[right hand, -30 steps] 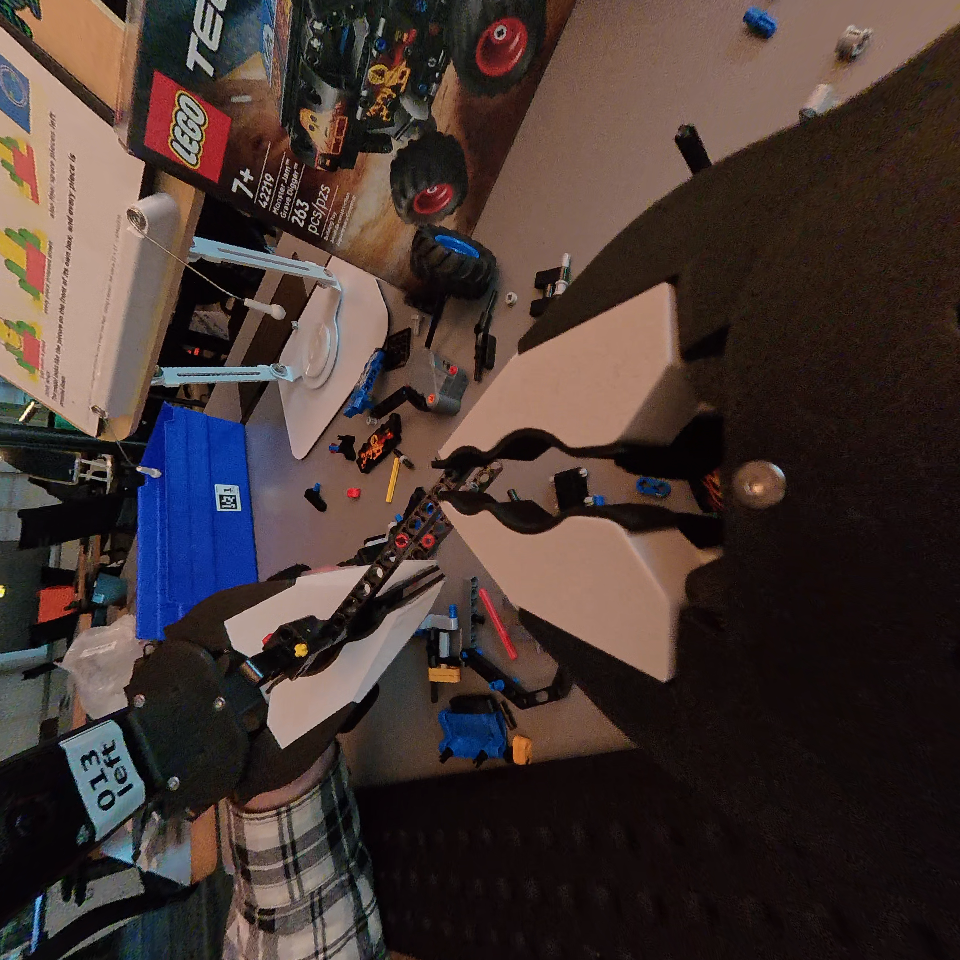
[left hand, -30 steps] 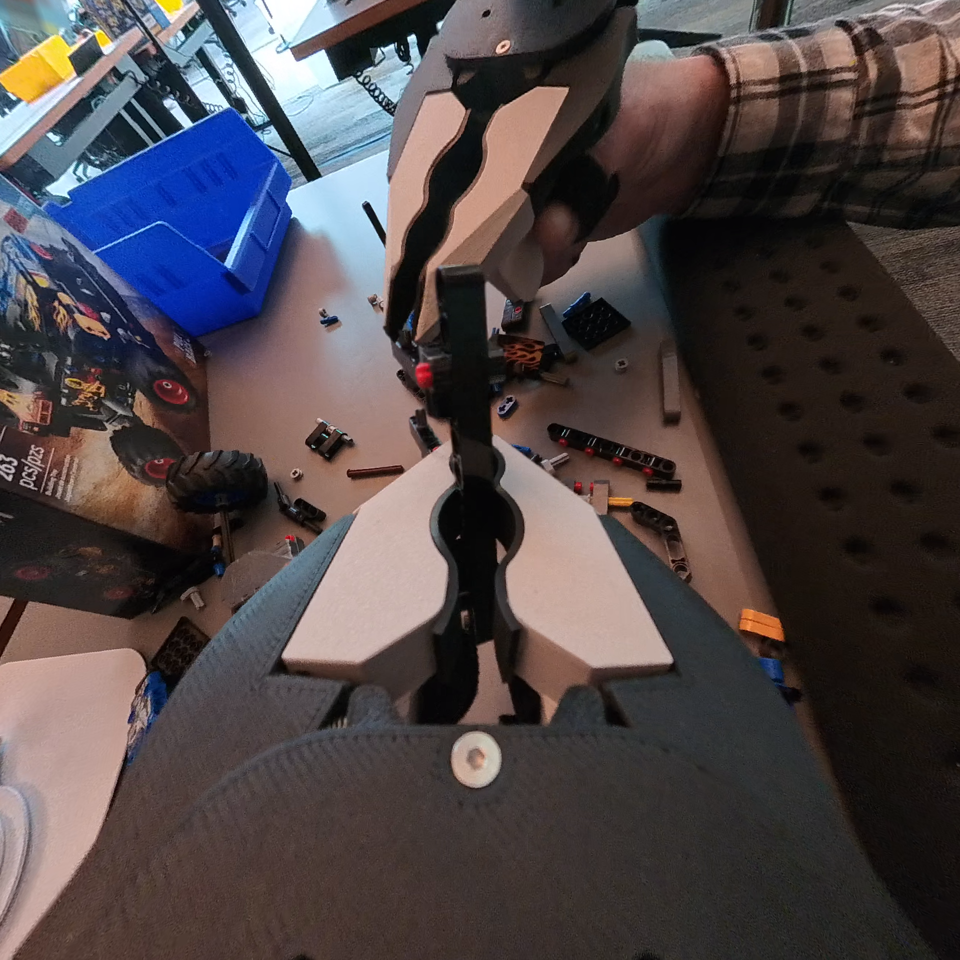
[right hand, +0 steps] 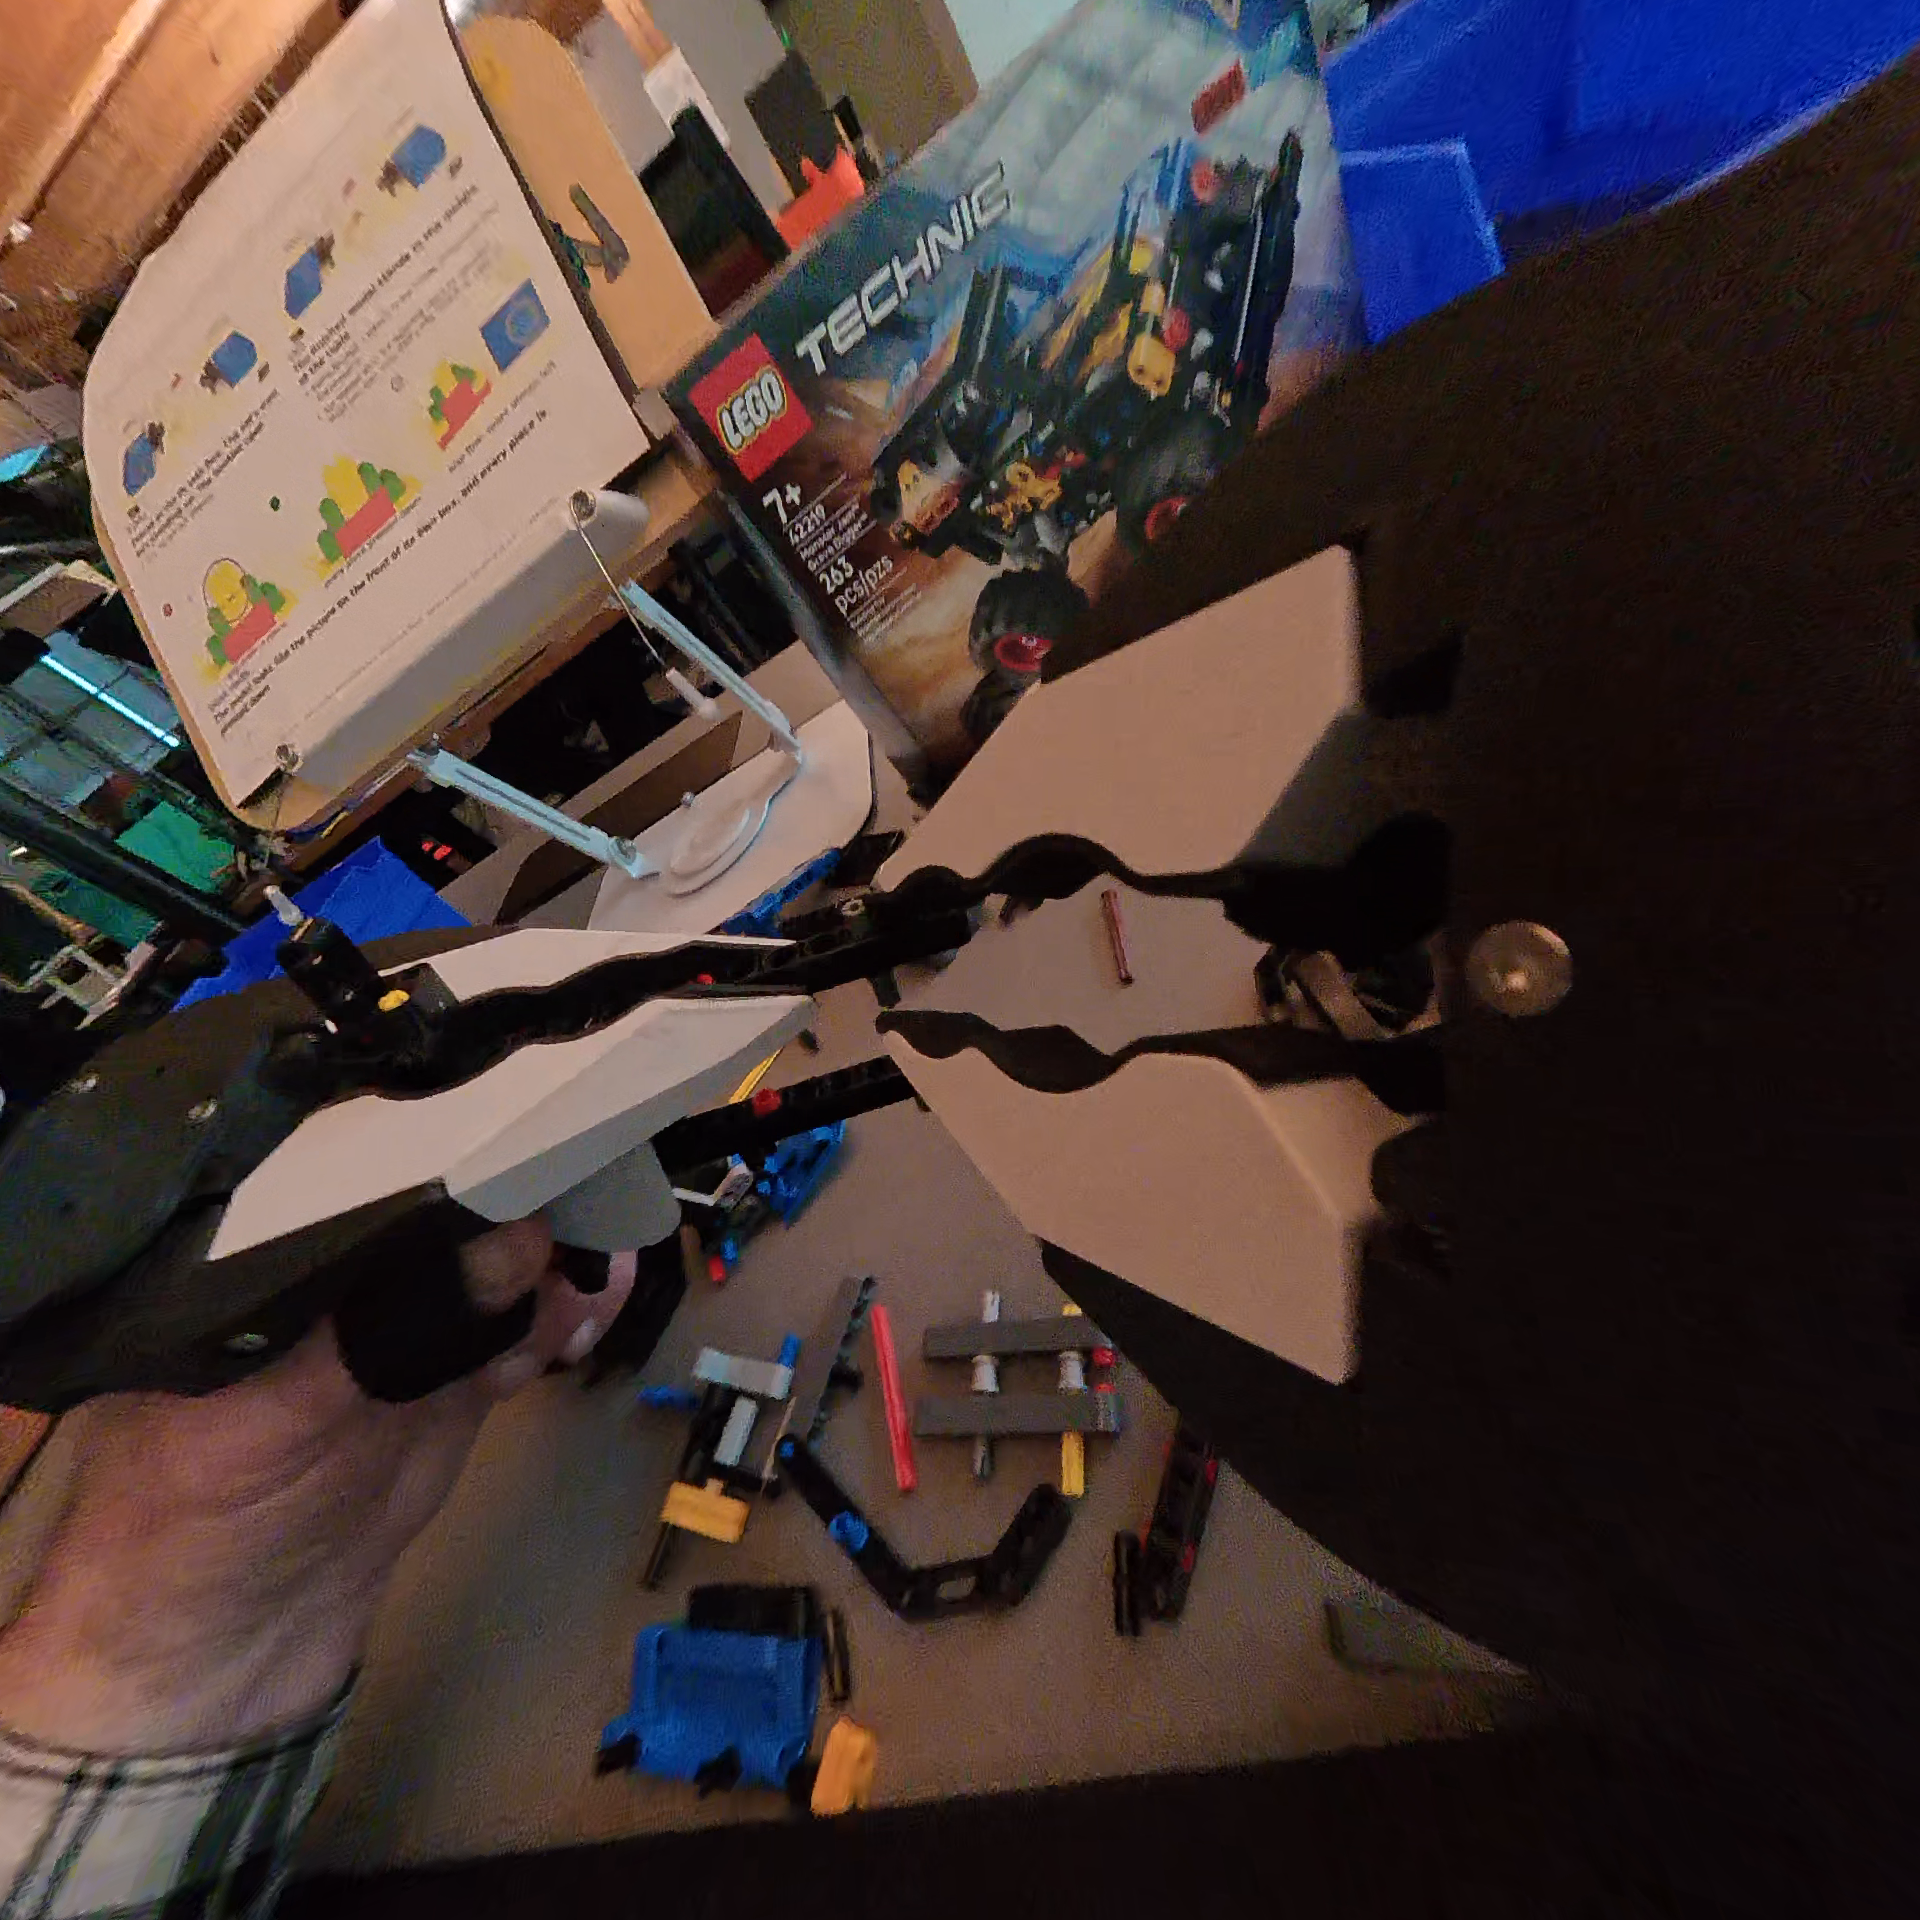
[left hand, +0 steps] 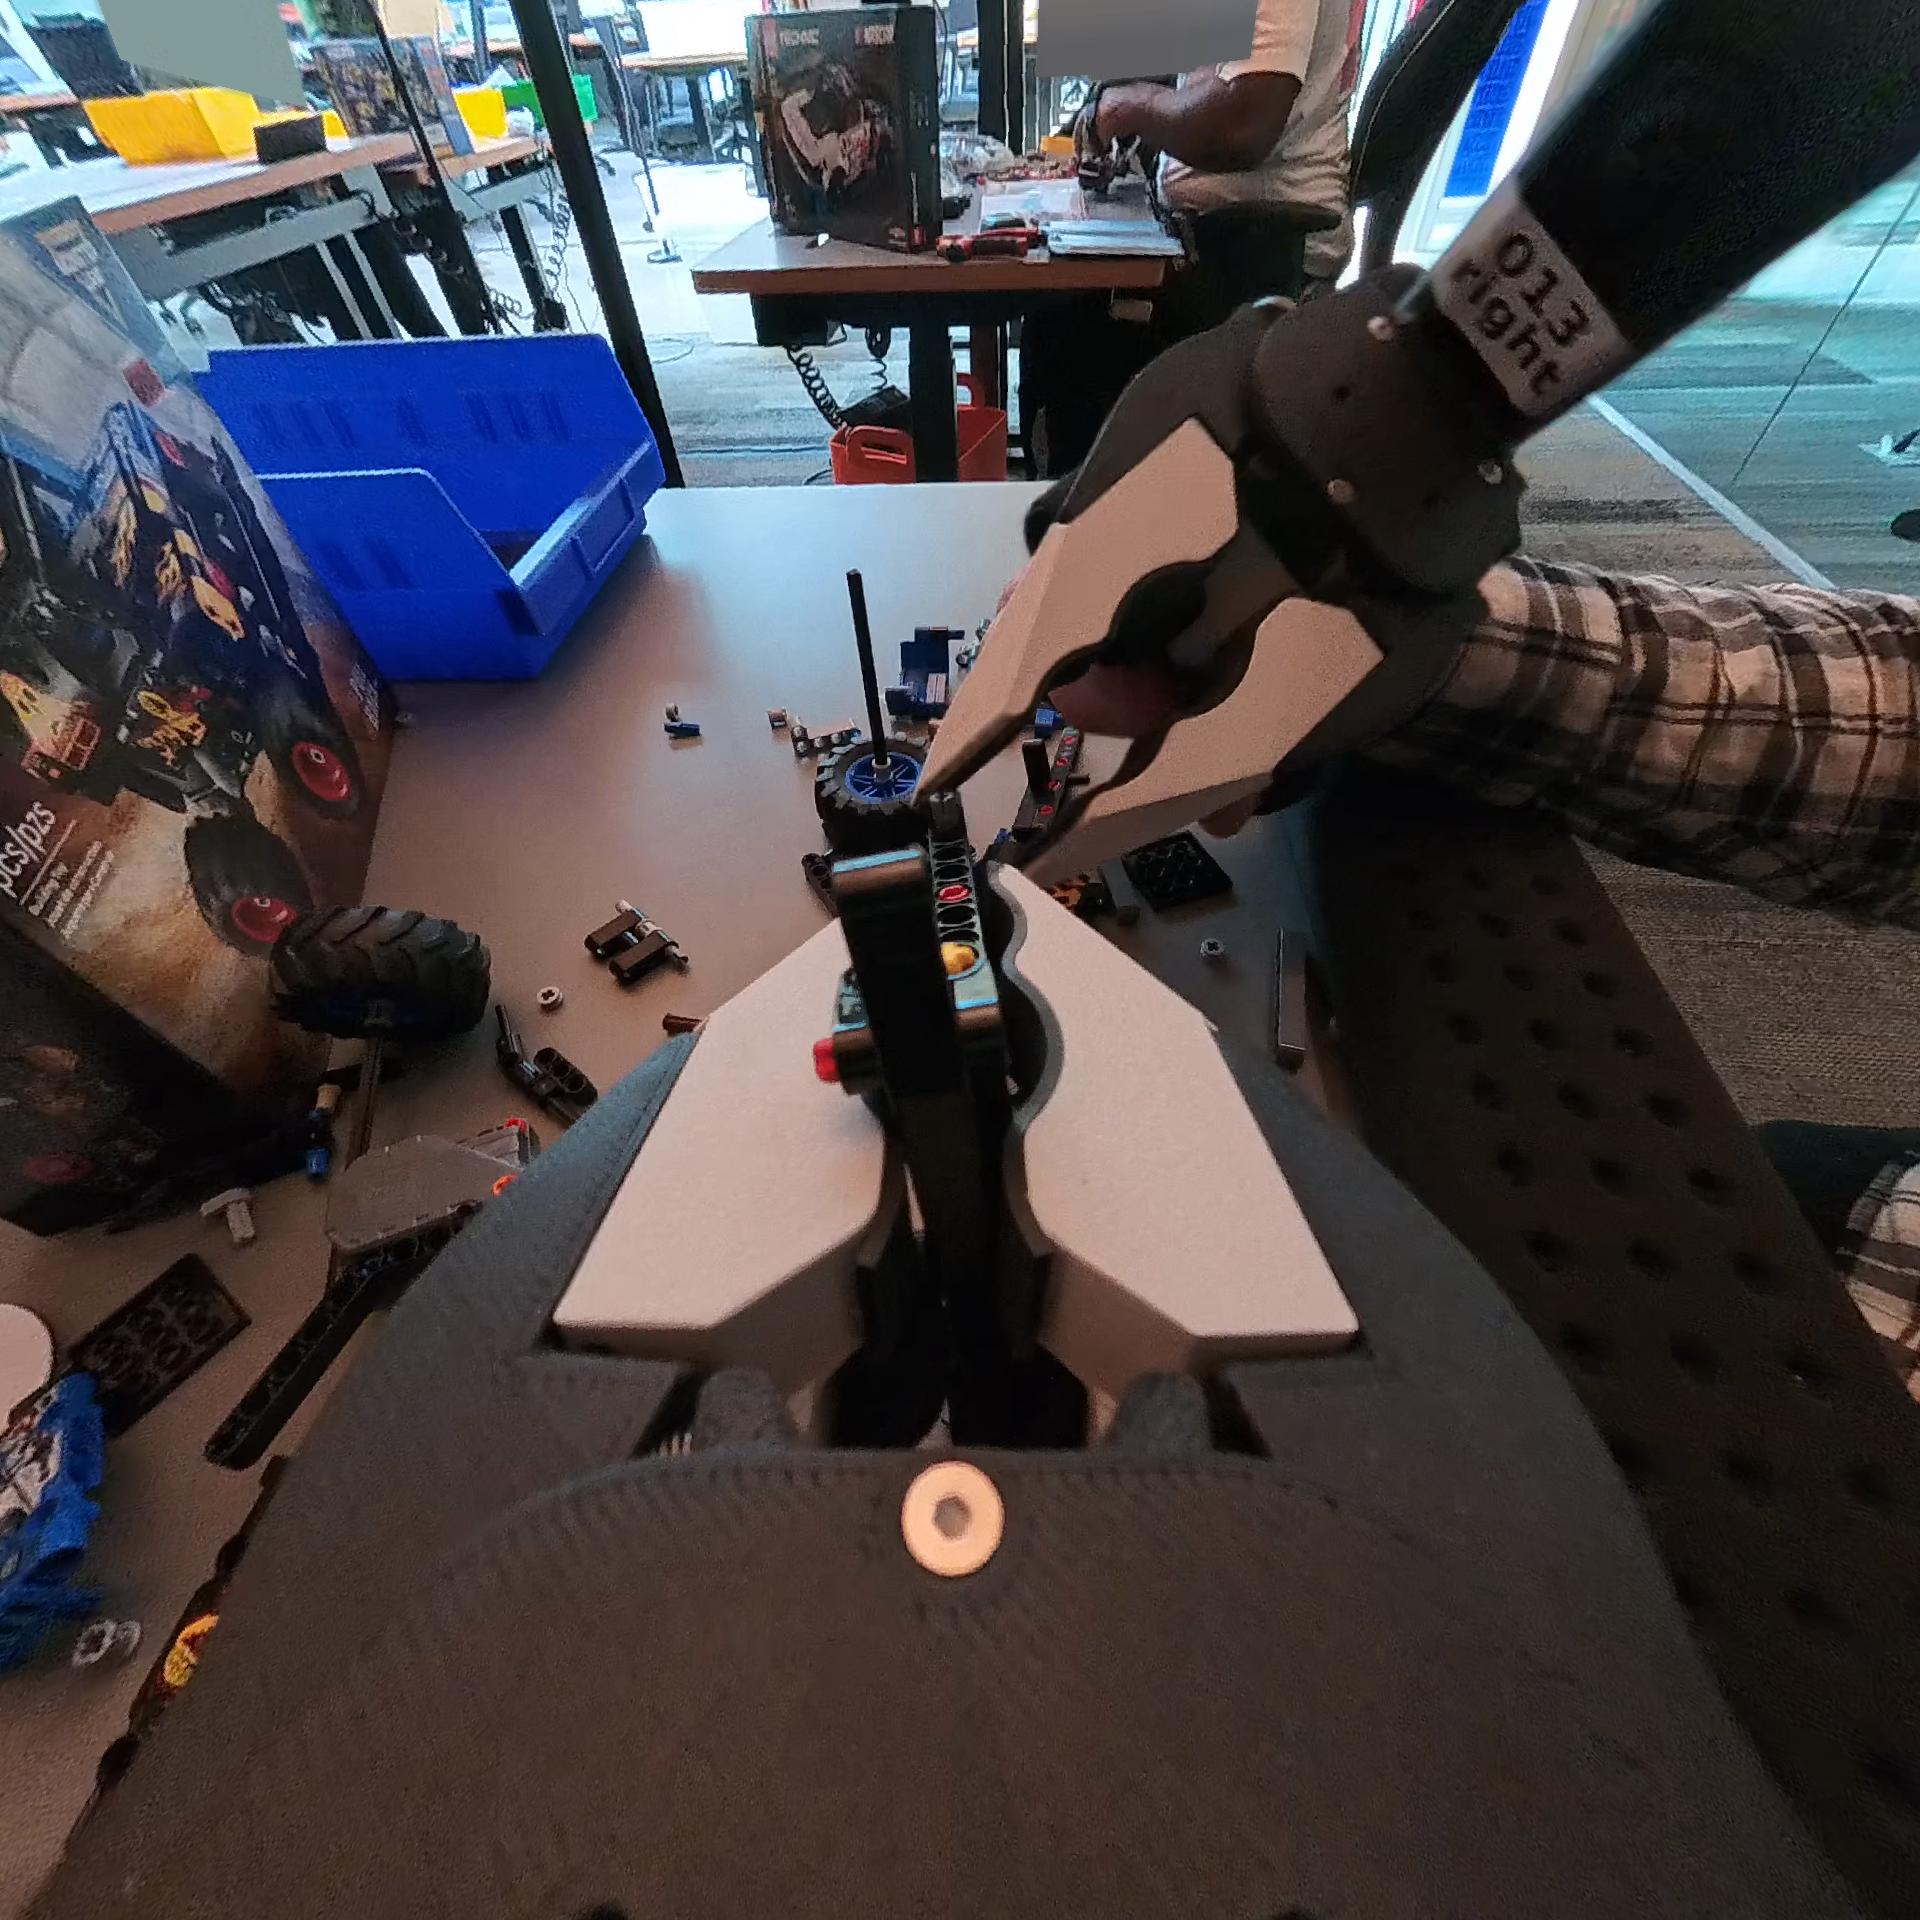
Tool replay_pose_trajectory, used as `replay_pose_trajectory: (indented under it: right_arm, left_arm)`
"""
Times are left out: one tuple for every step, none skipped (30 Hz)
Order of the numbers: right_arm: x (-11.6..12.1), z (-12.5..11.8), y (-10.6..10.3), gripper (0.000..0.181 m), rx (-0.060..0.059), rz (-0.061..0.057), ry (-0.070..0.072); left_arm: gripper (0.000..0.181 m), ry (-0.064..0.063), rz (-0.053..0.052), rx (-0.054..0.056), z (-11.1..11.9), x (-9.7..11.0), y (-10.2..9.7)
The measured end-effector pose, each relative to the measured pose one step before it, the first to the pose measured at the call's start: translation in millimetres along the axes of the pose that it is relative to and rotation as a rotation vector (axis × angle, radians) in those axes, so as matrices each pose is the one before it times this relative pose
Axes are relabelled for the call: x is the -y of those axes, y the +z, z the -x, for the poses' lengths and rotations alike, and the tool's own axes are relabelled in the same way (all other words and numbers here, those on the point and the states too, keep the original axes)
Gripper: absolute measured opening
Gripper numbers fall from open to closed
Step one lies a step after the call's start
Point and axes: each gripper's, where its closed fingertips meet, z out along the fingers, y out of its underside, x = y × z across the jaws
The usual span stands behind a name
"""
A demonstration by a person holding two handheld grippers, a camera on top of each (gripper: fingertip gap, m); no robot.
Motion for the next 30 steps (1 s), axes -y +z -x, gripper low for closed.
replay_pose_trajectory:
  right_arm:
    - [-1.45, -1.13, 0.65, 0.015, -0.0256, 0.0174, -0.0388]
    - [-0.91, -0.47, 1.23, 0.015, -0.0136, 0.0124, -0.0159]
    - [-0.85, -0.47, 1.29, 0.015, -0.0167, 0.0131, -0.0219]
    - [-0.32, -1.37, 0.20, 0.014, -0.0235, 0.0116, -0.0362]
    - [0.43, -2.05, -0.17, 0.016, -0.0248, 0.0090, -0.0275]
    - [0.24, -0.72, 0.39, 0.017, -0.0145, 0.0053, -0.0141]
    - [-0.29, 1.58, 0.88, 0.017, -0.0020, 0.0061, -0.0200]
    - [0.80, -0.23, -0.25, 0.017, -0.0166, 0.0056, -0.0330]
    - [1.47, -0.28, -0.04, 0.016, -0.0186, 0.0043, -0.0309]
    - [-0.15, 1.06, 1.06, 0.016, -0.0068, 0.0046, -0.0203]
    - [-1.76, 1.30, 0.96, 0.015, 0.0023, 0.0103, -0.0150]
    - [-0.75, 0.07, 0.27, 0.014, -0.0057, 0.0102, -0.0129]
    - [0.19, 0.14, 0.16, 0.014, -0.0056, 0.0068, -0.0121]
    - [-0.63, 1.32, 0.91, 0.013, 0.0025, 0.0115, -0.0111]
    - [-1.18, 1.01, 1.22, 0.012, -0.0007, 0.0159, -0.0120]
    - [-1.27, 0.88, 1.39, 0.012, -0.0026, 0.0173, -0.0061]
    - [-1.22, 1.27, 1.15, 0.011, 0.0027, 0.0119, 0.0006]
    - [-1.15, 1.55, 0.97, 0.011, 0.0079, 0.0113, 0.0026]
    - [-1.17, 1.55, 0.76, 0.011, 0.0102, 0.0122, -0.0014]
    - [-1.13, 4.87, 1.45, 0.010, 0.0228, 0.0141, -0.0111]
    - [-1.12, 2.85, 2.44, 0.010, -0.0020, 0.0174, -0.0273]
    - [-0.07, -0.38, 1.07, 0.010, -0.0135, 0.0121, -0.0149]
    - [-0.50, 1.29, 1.10, 0.010, 0.0189, -0.0004, 0.0250]
    - [-1.19, 2.27, 1.47, 0.010, 0.0265, -0.0009, 0.0178]
    - [-1.34, 1.63, 0.36, 0.010, 0.0156, 0.0046, -0.0011]
    - [-0.03, -0.25, -0.19, 0.011, 0.0079, -0.0128, 0.0216]
    - [0.84, -2.48, -1.57, 0.011, 0.0065, -0.0338, 0.0442]
    - [2.27, -5.54, -3.02, 0.012, -0.0060, -0.0441, 0.0514]
    - [2.83, -6.20, -3.49, 0.015, -0.0054, -0.0392, 0.0523]
    - [0.29, -4.31, -2.42, 0.017, 0.0008, -0.0155, 0.0436]
  left_arm:
    - [0.007, -0.0123, 0.0067, -0.0045, 0.33, -1.38, 0.06]
    - [0.007, -0.0102, 0.0023, 0.0019, 1.30, -0.70, -0.16]
    - [0.007, -0.0063, 0.0007, 0.0027, 0.99, -0.10, -0.29]
    - [0.007, -0.0007, 0.0023, -0.0008, -0.15, -0.08, -0.09]
    - [0.007, -0.0021, 0.0011, 0.0019, 0.21, 0.48, -0.06]
    - [0.007, 0.0010, 0.0015, 0.0050, 0.36, 0.23, -0.09]
    - [0.007, 0.0037, 0.0053, 0.0026, -0.08, -0.55, 0.16]
    - [0.007, 0.0003, 0.0005, 0.0009, 0.07, -0.13, -0.23]
    - [0.007, -0.0106, -0.0112, -0.0020, 0.35, 2.13, -1.27]
    - [0.007, -0.0015, 0.0072, -0.0003, 0.49, -1.08, -0.71]
    - [0.007, 0.0093, 0.0160, 0.0053, 0.32, -3.33, 0.92]
    - [0.007, -0.0024, -0.0031, 0.0048, 0.08, 0.25, 0.58]
    - [0.007, -0.0030, 0.0017, -0.0002, 0.21, 0.47, -0.50]
    - [0.007, 0.0125, 0.0120, 0.0043, 0.21, -1.89, -0.04]
    - [0.006, 0.0056, 0.0004, 0.0131, 0.64, -0.62, 0.59]
    - [0.005, -0.0024, 0.0022, 0.0138, 0.80, -0.63, 0.90]
    - [0.005, 0.0053, 0.0059, 0.0076, 0.82, -0.94, 0.65]
    - [0.004, 0.0049, 0.0037, 0.0057, 0.50, -1.04, 0.81]
    - [0.004, -0.0092, 0.0025, 0.0016, 0.17, -1.21, 1.07]
    - [0.003, -0.0044, 0.0046, -0.0034, -0.45, -1.06, 0.90]
    - [0.003, -0.0015, 0.0136, 0.0073, 1.03, -2.08, 0.55]
    - [0.003, 0.0010, -0.0111, 0.0062, 0.58, 1.63, -0.19]
    - [0.003, -0.0003, 0.0080, -0.0016, 0.29, -1.74, 0.69]
    - [0.003, -0.0160, 0.0020, -0.0017, 0.46, -1.97, 1.54]
    - [0.003, -0.0214, 0.0001, -0.0070, 0.06, -1.23, 1.16]
    - [0.003, -0.0057, -0.0006, -0.0070, 0.28, 0.02, -0.36]
    - [0.005, -0.0145, -0.0067, -0.0143, -0.11, 1.77, -1.05]
    - [0.007, -0.0209, -0.0352, -0.0159, 0.42, 5.85, -1.24]
    - [0.007, -0.0140, -0.0369, -0.0082, 1.29, 5.51, -0.53]
    - [0.007, -0.0167, -0.0174, 0.0083, 4.42, 1.86, -0.60]
